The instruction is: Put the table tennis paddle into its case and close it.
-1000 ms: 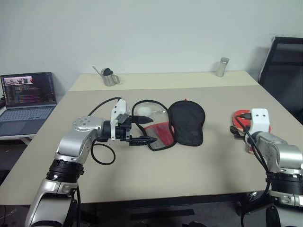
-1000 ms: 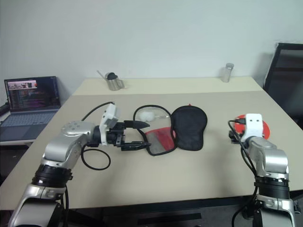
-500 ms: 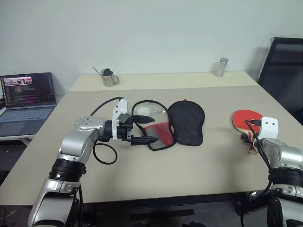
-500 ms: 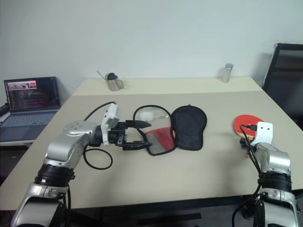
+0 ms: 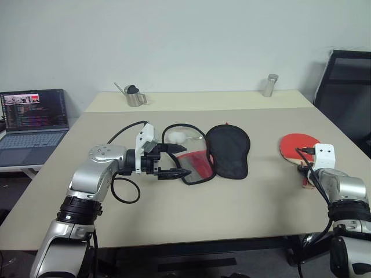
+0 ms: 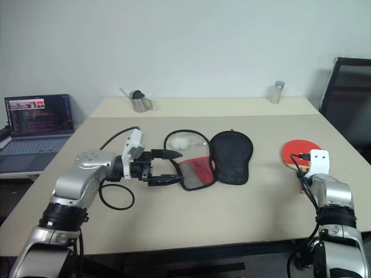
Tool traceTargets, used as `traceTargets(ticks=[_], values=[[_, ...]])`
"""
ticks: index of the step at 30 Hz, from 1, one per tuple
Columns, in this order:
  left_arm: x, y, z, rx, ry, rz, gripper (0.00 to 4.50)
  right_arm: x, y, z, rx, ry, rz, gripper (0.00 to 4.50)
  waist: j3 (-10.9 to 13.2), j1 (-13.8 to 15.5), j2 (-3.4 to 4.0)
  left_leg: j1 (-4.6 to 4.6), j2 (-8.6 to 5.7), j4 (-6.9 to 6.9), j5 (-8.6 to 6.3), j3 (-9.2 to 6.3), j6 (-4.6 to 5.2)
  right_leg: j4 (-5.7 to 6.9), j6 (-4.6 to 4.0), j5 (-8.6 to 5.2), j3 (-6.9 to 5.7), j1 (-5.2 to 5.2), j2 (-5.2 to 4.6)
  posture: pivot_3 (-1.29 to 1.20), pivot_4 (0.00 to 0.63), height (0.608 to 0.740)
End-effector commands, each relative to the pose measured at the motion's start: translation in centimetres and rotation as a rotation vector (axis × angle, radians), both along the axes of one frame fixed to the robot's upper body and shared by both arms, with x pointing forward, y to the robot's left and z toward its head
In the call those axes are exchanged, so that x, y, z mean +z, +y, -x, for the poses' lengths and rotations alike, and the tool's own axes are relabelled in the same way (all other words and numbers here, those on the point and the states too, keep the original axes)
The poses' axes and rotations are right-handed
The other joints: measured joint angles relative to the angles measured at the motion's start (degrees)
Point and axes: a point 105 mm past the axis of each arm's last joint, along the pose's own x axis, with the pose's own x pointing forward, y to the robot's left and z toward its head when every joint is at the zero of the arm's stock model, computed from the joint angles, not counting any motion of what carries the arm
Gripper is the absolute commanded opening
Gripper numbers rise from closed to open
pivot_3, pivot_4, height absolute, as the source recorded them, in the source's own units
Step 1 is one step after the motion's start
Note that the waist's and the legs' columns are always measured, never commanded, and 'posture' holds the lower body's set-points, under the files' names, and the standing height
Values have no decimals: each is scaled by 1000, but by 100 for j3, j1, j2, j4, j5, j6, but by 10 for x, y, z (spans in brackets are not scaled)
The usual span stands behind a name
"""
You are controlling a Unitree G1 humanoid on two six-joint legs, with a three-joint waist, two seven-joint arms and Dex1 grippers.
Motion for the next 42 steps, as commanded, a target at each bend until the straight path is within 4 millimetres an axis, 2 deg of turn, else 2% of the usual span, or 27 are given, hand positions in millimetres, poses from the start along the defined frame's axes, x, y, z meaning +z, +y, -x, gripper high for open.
traceTargets(ticks=[1,5,10,14,18,24,28,33,42], values=[[14,2,4,-6,-62,2,4500,0,-8,4,-36,-4,20,1130,0,1,0,0,0,0,0,0,0,0,0,0,1,0,0,0,150,740],[14,4,3,2,-60,4,4500,19,-6,-1,-15,-64,46,1130,0,1,0,0,0,-1,0,1,0,0,0,1,1,-1,0,0,150,740],[12,14,4,35,-51,0,4500,64,18,-10,49,-185,15,1130,17,-5,29,-10,0,-9,0,8,0,2,0,0,7,-20,0,0,150,740],[11,19,6,54,-46,0,4500,92,50,-10,119,-257,-40,1129,20,-37,34,-16,19,-18,-1,11,-1,2,-2,-1,9,-34,20,0,150,740],[10,21,7,65,-45,0,4500,108,98,-10,215,-293,-120,1129,21,-24,35,-16,39,-17,-1,2,-1,5,-4,-2,4,-35,41,0,150,740],[10,20,8,72,-45,4,4500,98,179,-6,355,-267,-220,1129,21,-13,35,-17,38,-16,-1,3,-2,4,-6,-2,5,-35,42,0,150,740],[9,19,10,74,-45,5,4500,84,209,-11,385,-248,-244,1129,22,-14,38,-19,37,-17,-1,4,-2,3,-7,-1,7,-37,41,0,150,740],[10,19,11,77,-47,3,4500,71,224,-25,376,-240,-247,1129,22,10,37,-19,33,-13,-1,0,-2,2,-7,-1,5,-33,41,0,150,740],[10,20,13,83,-48,-6,4500,49,225,-38,348,-208,-214,1129,23,-34,39,-19,38,-19,-1,2,-2,3,-10,-1,8,-38,45,0,150,740]])
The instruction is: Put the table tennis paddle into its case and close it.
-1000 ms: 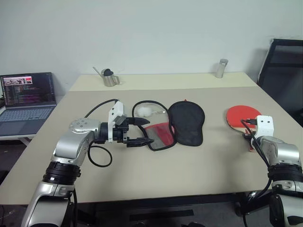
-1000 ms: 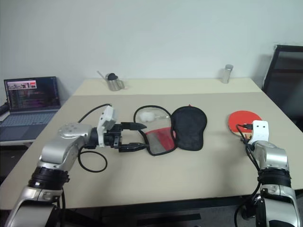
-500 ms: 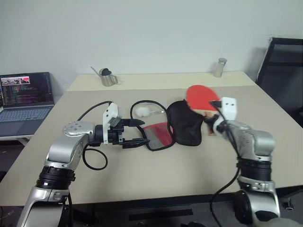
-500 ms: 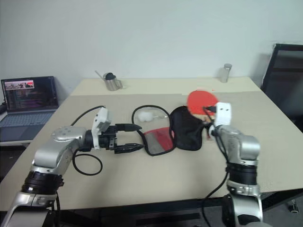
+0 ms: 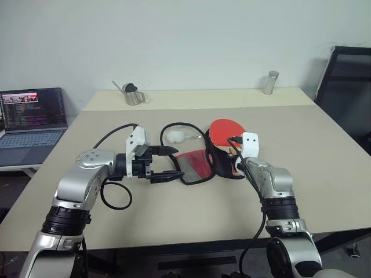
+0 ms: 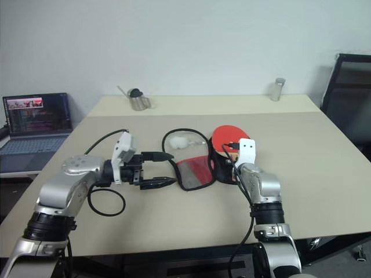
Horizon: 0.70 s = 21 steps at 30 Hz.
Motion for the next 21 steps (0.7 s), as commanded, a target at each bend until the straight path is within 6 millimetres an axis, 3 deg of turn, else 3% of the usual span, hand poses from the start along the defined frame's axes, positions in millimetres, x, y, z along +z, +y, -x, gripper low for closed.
traceTargets(ticks=[1,18,19,21], values=[[12,2,3,4,-46,2,4500,26,8,-9,11,-102,7,1129,0,-8,0,0,0,1,0,1,0,1,0,0,0,0,0,0,150,740],[11,2,3,-1,-44,-1,4500,16,15,-13,6,-86,31,1129,0,-40,0,0,1,1,0,0,0,1,-1,1,1,0,0,0,150,740],[11,2,3,-1,-44,-1,4500,16,16,-13,3,-86,27,1839,0,-44,0,0,1,1,0,-1,0,1,-1,1,0,0,0,0,150,740],[11,2,3,0,-45,-1,4500,17,17,-12,3,-89,22,2287,0,-50,0,0,1,1,0,-1,0,1,-1,1,0,0,0,0,150,740]])
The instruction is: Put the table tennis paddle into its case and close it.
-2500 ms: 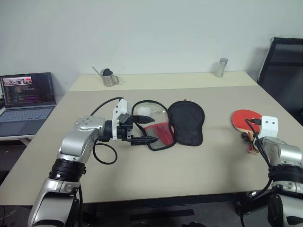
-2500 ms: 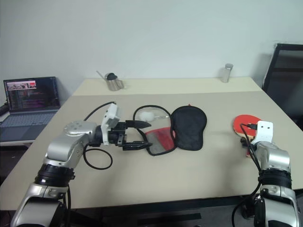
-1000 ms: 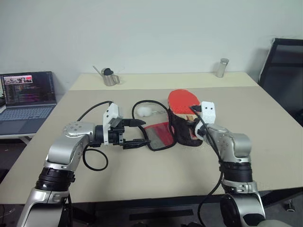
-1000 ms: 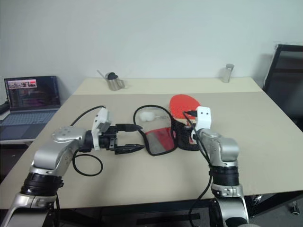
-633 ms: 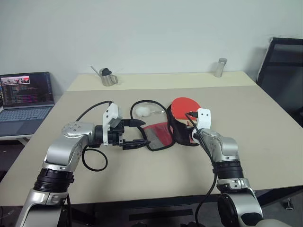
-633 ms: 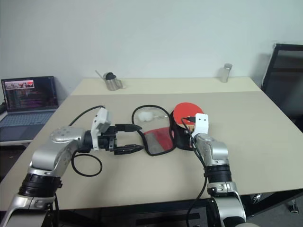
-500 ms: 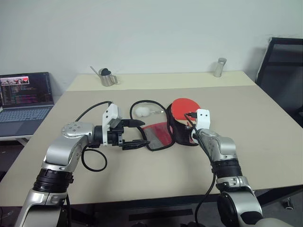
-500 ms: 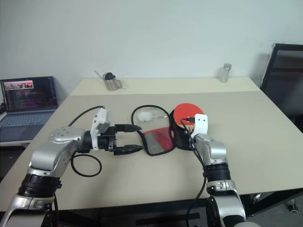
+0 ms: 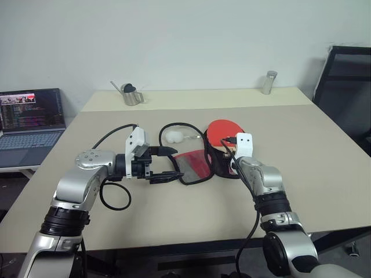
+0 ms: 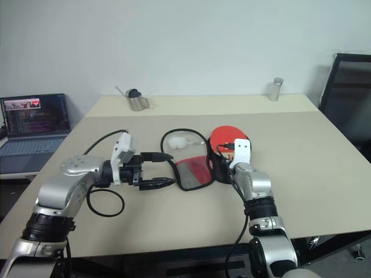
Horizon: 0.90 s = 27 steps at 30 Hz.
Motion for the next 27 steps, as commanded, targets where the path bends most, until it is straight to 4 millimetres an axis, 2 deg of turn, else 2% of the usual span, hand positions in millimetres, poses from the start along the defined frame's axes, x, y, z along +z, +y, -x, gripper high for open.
traceTargets(ticks=[1,6,7,11,16,20,23,25,27], values=[[11,1,2,-2,-47,1,4500,22,6,-2,9,-82,-17,2616,0,-4,0,0,0,0,0,0,0,1,0,0,0,0,0,0,150,740],[10,1,2,3,-47,4,4500,31,9,-1,14,-118,-21,4349,0,-6,0,0,0,1,0,0,0,1,0,0,0,0,0,0,150,740],[10,2,2,4,-46,5,4500,35,10,-1,17,-134,-20,4476,0,-6,0,0,0,1,0,0,0,1,0,0,0,0,0,0,150,740],[10,4,0,30,-53,13,4500,58,17,6,69,-214,-16,4476,0,-10,0,0,1,0,0,-1,0,0,0,0,0,0,0,0,150,740],[11,13,-13,150,-79,44,4500,89,25,32,303,-290,-1,4476,0,0,0,0,0,2,0,-3,0,-1,0,0,-1,1,0,0,150,740],[10,18,-23,224,-109,59,4500,99,8,51,428,-332,89,4476,-1,62,-1,0,-2,5,0,-6,0,-3,1,0,-4,4,-2,0,150,740],[2,33,-39,345,-131,11,4500,109,-6,65,529,-371,164,4476,0,79,-1,0,-1,4,-1,-4,-1,-4,0,-1,-7,3,-2,0,150,740],[-3,44,-48,409,-134,-17,4500,114,-16,73,589,-356,150,4476,0,82,-1,0,0,4,-1,-4,-1,-3,0,-1,-9,3,-2,0,150,740],[-8,52,-54,457,-127,-39,4500,122,-29,74,579,-356,159,4476,0,75,-1,1,3,3,-1,-3,-1,-4,0,-1,-9,2,0,0,150,740]])
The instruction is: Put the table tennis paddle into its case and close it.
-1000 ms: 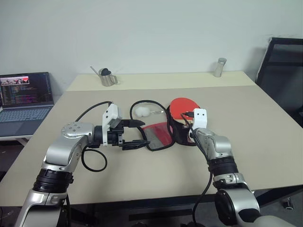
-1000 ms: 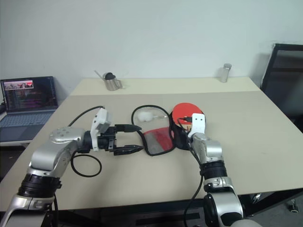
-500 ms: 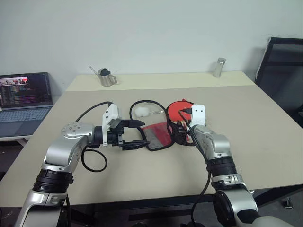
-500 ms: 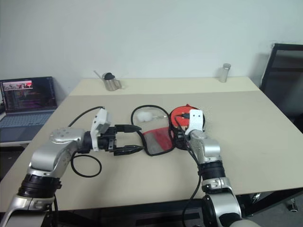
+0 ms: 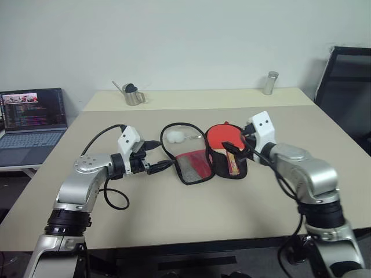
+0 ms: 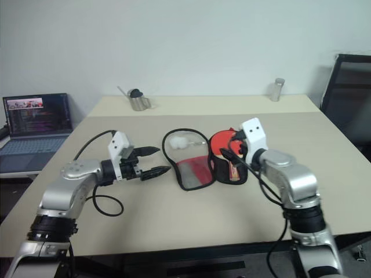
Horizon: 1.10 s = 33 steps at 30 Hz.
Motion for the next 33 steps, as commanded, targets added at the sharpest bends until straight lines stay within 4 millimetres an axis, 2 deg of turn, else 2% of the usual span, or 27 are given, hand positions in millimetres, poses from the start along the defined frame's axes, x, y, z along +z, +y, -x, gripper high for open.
traceTargets(ticks=[1,3,6,9,14,19,23,30,32,33], values=[[6,17,-14,105,-40,-42,4500,29,-15,10,43,-65,-4,4476,0,4,0,0,1,0,0,0,0,0,0,0,0,0,0,0,150,740],[-3,28,-21,169,-7,-57,4500,37,-21,14,62,-92,35,4476,0,12,0,0,0,0,0,-1,0,-2,0,0,-4,0,0,0,150,740],[-15,38,-27,197,41,-87,4500,46,-11,37,231,-100,44,4476,1,11,-1,0,-2,0,-1,1,-1,-4,0,0,-3,0,-2,0,150,740],[-25,41,-29,170,89,-114,4500,45,-7,54,332,-62,45,4476,2,13,-4,-1,1,-3,-4,0,-5,-6,0,0,-4,-1,-1,0,150,740],[-34,41,-42,160,119,-152,4500,43,-7,58,346,-69,60,4476,5,38,-12,-2,-2,7,-5,-2,-6,-5,-1,0,-9,3,-5,0,150,740],[-41,26,-59,163,123,-156,4500,45,-2,57,357,-122,45,4476,7,69,-16,-4,-9,6,-5,0,-6,-6,0,0,-10,3,-13,0,150,740],[-46,5,-70,158,143,-118,4500,44,-2,56,353,-135,56,4476,19,85,-38,-8,-9,7,-5,0,-6,-6,1,0,-11,2,-13,0,150,740],[-50,-17,-80,175,160,-105,4500,45,-5,54,332,-153,67,4476,30,87,-56,-8,-6,7,-5,-1,-6,-4,1,1,-14,1,-11,0,150,740],[-42,-24,-84,163,132,-116,4500,45,-7,55,326,-152,73,4476,31,96,-58,-8,-7,8,-5,-2,-6,-3,1,1,-15,2,-11,0,150,740],[-25,-37,-87,123,88,-102,4500,45,-11,56,320,-136,80,4476,35,102,-64,-8,-8,9,-5,-2,-6,-4,1,1,-15,2,-11,0,150,740]])
